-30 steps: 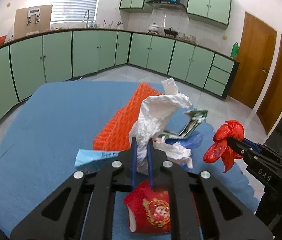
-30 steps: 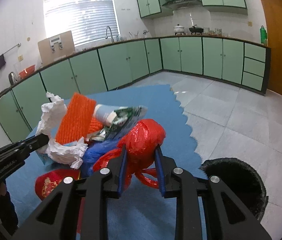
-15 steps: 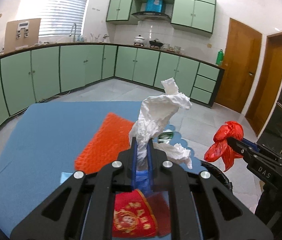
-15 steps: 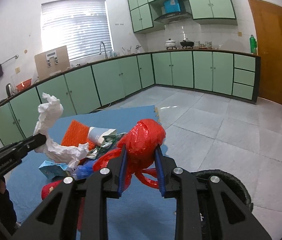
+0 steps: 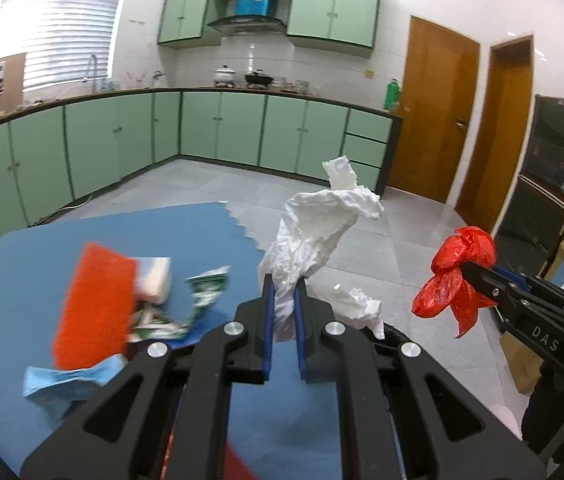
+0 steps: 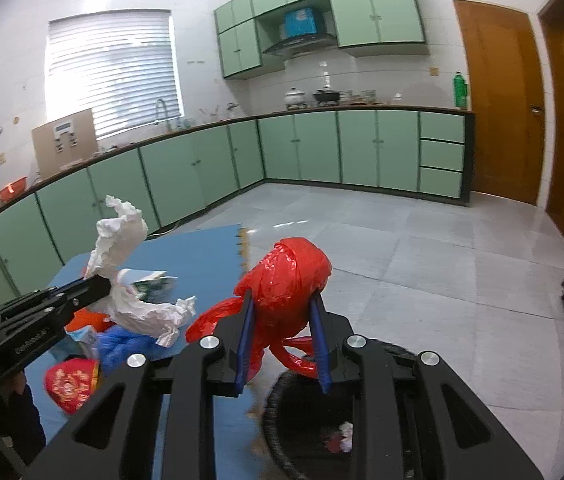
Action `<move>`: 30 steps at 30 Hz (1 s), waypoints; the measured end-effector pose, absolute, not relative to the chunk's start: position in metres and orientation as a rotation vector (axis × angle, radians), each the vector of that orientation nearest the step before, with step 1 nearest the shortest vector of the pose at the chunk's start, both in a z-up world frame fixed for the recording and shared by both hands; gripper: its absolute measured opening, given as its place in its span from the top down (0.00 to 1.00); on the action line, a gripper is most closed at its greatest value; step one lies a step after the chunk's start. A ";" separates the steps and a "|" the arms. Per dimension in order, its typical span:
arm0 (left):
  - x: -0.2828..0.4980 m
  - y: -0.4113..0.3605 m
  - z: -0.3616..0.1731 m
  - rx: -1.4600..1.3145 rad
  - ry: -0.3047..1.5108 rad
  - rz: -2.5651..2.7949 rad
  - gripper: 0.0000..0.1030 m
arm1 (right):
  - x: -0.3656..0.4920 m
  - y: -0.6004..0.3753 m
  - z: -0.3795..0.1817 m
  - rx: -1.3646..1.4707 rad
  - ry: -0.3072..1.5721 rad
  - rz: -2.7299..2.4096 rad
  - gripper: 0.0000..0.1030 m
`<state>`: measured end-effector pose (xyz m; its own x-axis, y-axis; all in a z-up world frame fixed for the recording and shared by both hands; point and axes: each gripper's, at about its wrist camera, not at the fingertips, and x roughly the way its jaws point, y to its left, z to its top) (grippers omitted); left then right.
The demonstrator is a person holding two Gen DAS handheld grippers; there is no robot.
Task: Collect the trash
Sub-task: 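Carry tissue and red bag over the bin and open both grippers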
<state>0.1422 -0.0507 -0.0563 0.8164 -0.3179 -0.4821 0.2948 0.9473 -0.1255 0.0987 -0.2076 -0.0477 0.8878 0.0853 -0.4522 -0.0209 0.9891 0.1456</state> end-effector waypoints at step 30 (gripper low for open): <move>0.224 -0.201 -0.134 0.098 0.690 -0.493 0.88 | 0.142 -0.323 -0.142 0.187 0.642 -0.130 0.70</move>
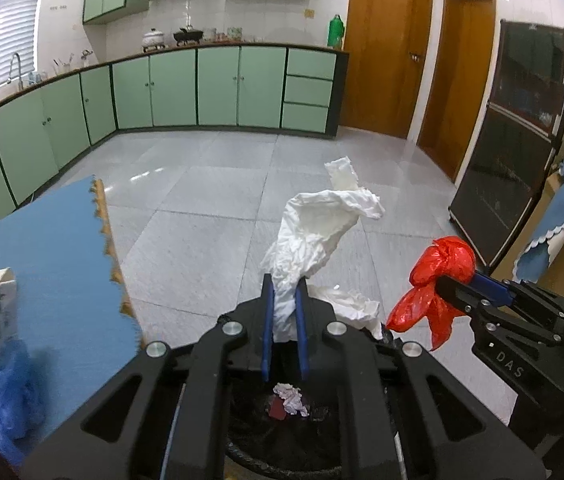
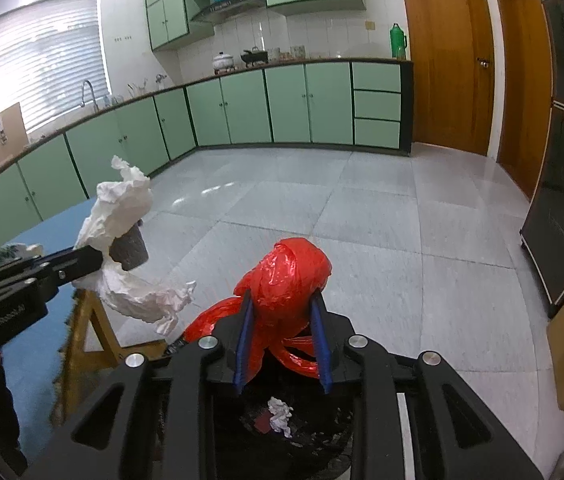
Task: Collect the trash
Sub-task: 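Carry tissue and red bag over the bin and open both grippers, then return both tools to the trash pile on the mat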
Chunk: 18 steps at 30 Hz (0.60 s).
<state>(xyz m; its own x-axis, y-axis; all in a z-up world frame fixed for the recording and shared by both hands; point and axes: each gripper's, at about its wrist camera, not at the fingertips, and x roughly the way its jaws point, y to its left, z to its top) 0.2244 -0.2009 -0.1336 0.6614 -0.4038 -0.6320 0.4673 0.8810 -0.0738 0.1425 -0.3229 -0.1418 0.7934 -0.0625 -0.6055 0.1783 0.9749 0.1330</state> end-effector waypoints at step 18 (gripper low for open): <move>0.225 -0.183 -0.120 0.061 0.661 -0.453 0.34 | 0.140 -0.331 -0.139 0.215 0.630 -0.194 0.09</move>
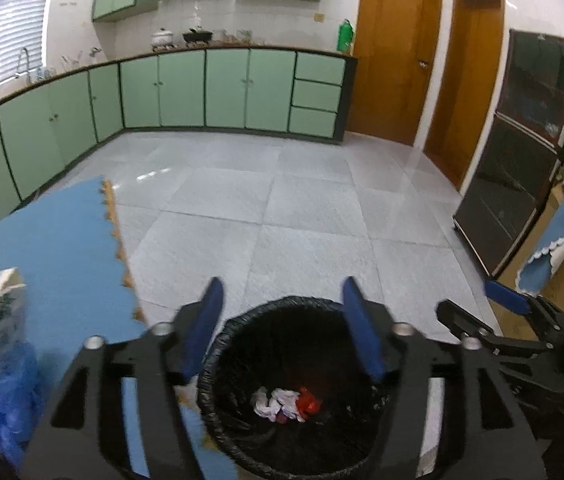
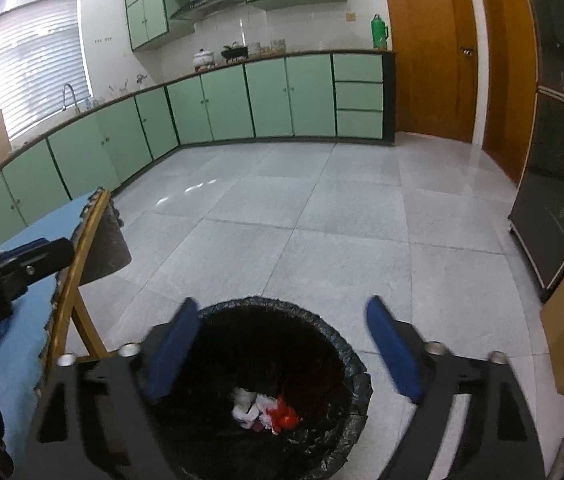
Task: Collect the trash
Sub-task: 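Return both tools to the trash pile on the mat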
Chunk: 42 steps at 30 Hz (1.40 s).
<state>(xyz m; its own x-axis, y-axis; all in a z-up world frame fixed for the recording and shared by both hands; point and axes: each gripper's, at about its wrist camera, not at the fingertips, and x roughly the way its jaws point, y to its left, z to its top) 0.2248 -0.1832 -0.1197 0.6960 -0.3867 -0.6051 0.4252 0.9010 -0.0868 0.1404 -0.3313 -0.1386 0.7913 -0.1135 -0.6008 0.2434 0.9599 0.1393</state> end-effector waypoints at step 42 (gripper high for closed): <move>0.105 0.131 -0.072 -0.038 0.583 0.117 0.19 | 0.102 -0.084 -0.077 0.094 0.494 0.163 0.06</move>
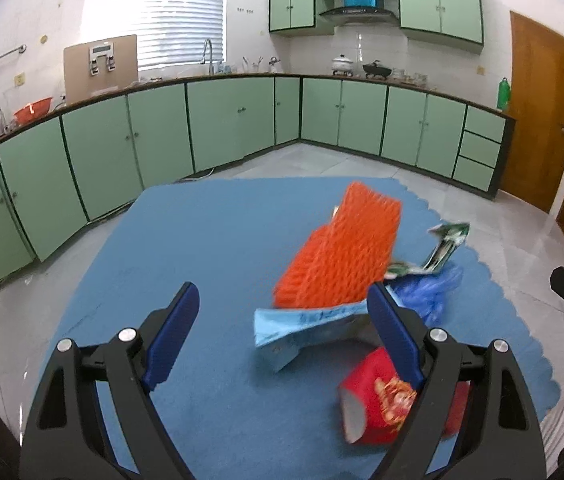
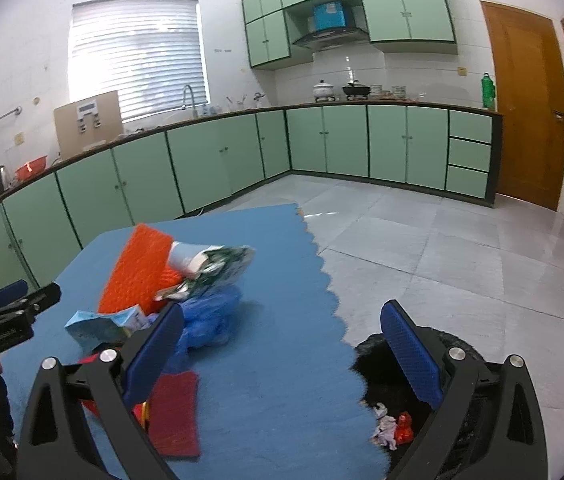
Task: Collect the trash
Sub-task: 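Return both tools to the trash pile on the mat, then grasp the red paper cup with the left gripper while the right grasps the red scouring pad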
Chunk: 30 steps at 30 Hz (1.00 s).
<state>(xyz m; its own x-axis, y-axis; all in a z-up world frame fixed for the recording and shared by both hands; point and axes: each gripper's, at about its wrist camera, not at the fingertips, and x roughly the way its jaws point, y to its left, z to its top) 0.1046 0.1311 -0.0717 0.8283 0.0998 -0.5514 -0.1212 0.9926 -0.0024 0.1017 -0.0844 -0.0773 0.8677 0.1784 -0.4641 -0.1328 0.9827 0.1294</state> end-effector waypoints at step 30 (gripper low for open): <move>0.086 0.129 -0.112 -0.067 0.694 0.079 0.20 | 0.066 -0.044 -0.130 0.065 0.608 0.227 0.17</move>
<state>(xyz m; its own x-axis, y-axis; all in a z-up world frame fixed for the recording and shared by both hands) 0.0864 0.1289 -0.1125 0.7662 0.0507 -0.6406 -0.0952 0.9948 -0.0351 0.0663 -0.0435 -0.1298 0.7966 0.2306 -0.5588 -0.1925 0.9730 0.1271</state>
